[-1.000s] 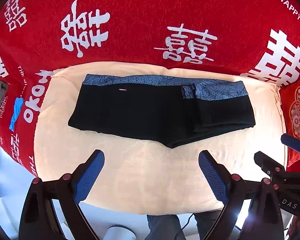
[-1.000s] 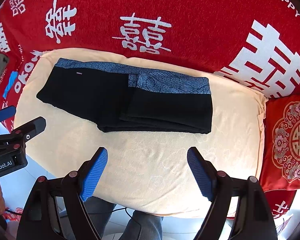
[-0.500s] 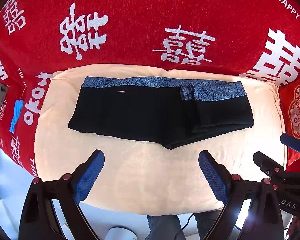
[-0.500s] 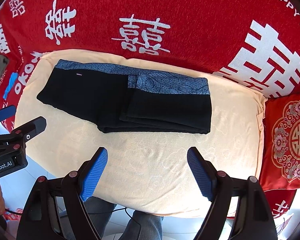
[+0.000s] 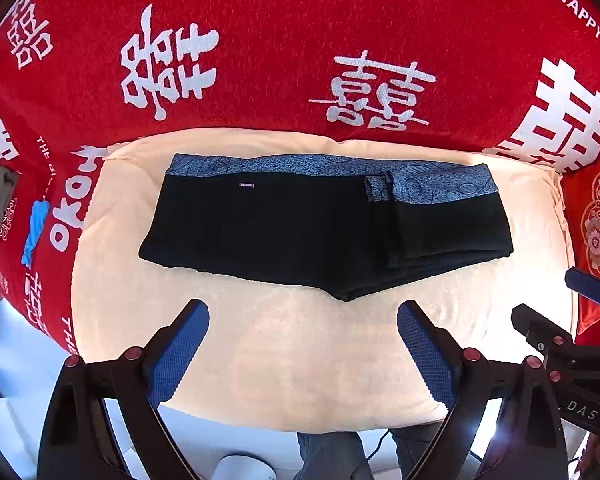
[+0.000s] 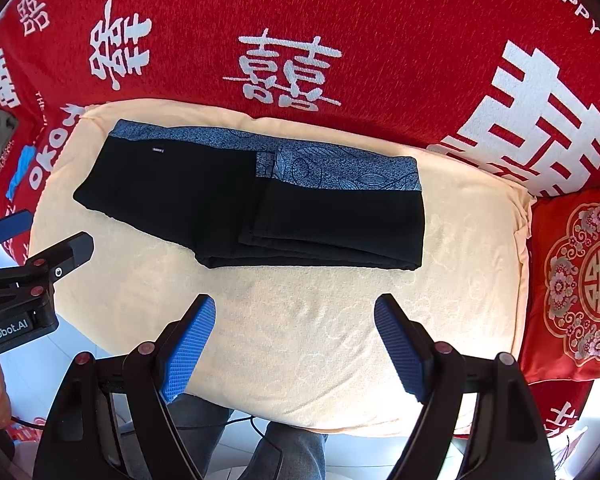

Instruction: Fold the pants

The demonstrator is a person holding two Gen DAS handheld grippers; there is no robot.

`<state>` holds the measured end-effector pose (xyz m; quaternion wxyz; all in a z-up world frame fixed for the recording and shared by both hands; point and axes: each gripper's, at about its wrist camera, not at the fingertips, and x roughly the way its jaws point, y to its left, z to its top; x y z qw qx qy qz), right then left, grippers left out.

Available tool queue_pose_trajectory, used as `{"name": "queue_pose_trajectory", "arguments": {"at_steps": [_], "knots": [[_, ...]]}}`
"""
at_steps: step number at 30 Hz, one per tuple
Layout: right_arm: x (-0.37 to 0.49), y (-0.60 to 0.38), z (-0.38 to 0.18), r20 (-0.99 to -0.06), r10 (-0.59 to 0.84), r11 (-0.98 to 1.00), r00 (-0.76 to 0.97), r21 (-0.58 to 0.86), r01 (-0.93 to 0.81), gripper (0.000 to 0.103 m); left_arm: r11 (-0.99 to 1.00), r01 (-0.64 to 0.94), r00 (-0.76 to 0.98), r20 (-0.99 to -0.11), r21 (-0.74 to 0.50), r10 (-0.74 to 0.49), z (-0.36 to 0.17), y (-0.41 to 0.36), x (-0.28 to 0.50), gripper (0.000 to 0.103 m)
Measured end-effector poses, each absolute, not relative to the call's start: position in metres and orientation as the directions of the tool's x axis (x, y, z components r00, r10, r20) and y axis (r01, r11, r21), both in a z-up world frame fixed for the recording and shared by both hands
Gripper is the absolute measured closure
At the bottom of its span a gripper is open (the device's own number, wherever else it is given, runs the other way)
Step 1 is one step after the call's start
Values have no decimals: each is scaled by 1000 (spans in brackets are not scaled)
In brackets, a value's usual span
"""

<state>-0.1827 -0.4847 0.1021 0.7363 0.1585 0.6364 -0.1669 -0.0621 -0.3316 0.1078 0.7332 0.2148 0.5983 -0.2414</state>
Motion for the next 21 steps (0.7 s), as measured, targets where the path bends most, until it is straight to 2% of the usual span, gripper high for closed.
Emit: {"name": "queue_pose_trajectory", "arguments": {"at_steps": [21], "knots": [[-180,-479,96,-993,-47,903,108,4,430,19,809,587,107,-986,-40,-127,88,-320,-51,7]]}}
